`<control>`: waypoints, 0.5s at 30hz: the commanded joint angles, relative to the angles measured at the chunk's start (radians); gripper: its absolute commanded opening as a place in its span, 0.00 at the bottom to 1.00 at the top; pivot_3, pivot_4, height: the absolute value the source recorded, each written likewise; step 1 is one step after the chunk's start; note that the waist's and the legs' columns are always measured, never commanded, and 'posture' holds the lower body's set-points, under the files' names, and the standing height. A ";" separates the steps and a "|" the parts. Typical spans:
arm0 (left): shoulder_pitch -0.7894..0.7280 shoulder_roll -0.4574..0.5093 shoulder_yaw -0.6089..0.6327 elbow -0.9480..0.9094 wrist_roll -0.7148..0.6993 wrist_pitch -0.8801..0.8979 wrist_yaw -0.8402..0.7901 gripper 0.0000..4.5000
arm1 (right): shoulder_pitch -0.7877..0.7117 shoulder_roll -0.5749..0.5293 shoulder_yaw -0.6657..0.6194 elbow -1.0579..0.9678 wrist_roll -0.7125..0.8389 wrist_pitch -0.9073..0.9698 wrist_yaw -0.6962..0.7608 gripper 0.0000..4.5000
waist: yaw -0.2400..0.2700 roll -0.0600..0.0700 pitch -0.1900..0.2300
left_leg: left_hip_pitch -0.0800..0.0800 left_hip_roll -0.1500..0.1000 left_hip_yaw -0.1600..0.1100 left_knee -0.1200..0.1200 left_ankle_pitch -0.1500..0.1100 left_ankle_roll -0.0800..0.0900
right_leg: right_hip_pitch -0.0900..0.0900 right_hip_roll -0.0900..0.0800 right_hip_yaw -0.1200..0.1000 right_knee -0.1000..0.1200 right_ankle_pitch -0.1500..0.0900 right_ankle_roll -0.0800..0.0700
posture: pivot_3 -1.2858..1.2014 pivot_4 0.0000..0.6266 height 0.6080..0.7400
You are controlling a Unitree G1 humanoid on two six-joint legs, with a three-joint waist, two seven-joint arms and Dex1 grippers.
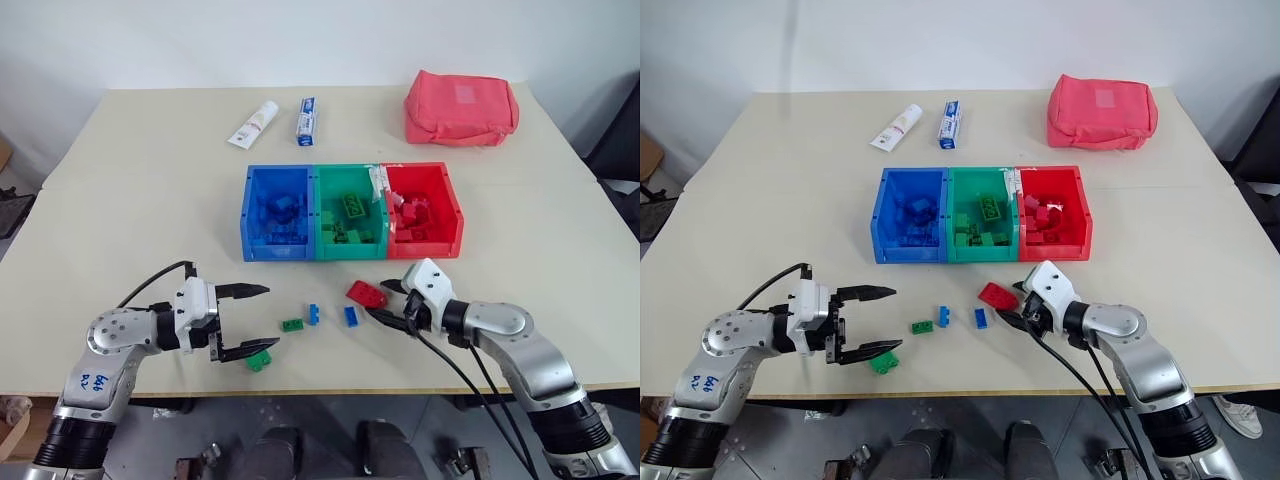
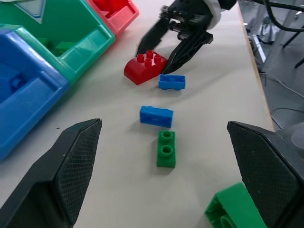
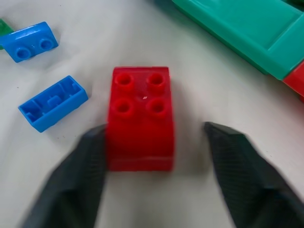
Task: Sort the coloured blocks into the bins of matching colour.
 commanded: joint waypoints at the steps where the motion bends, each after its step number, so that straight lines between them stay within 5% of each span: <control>1: -0.008 -0.021 0.026 -0.040 -0.031 0.004 0.023 1.00 | 0.012 -0.015 -0.046 -0.020 0.033 -0.018 0.024 0.41 | 0.000 0.000 0.000 | 0.000 0.000 0.000 0.000 0.000 0.000 | 0.000 0.000 0.000 0.000 0.000 0.000 | 0.52 0.24 1.00; 3: -0.025 -0.037 0.032 -0.044 -0.054 0.030 0.038 1.00 | 0.015 -0.024 -0.080 -0.024 0.040 -0.044 0.028 0.32 | 0.002 0.000 0.000 | 0.000 0.000 0.000 0.000 0.000 0.000 | 0.000 0.000 0.000 0.000 0.000 0.000 | 0.52 0.24 1.00; 10: -0.096 -0.111 0.079 -0.039 -0.101 0.105 0.163 1.00 | -0.032 -0.045 -0.303 -0.047 0.213 -0.041 0.064 0.32 | 0.002 0.000 0.000 | 0.000 0.000 0.000 0.001 0.000 0.000 | 0.000 0.000 -0.001 0.001 0.000 0.000 | 0.52 0.24 1.00; 15: -0.116 -0.152 0.093 -0.023 -0.083 0.104 0.210 1.00 | -0.188 -0.061 -0.337 0.113 0.110 -0.104 -0.052 0.32 | -0.004 0.000 0.000 | 0.000 0.000 0.002 0.000 0.000 0.000 | -0.002 0.001 -0.001 0.002 0.000 0.000 | 0.52 0.24 1.00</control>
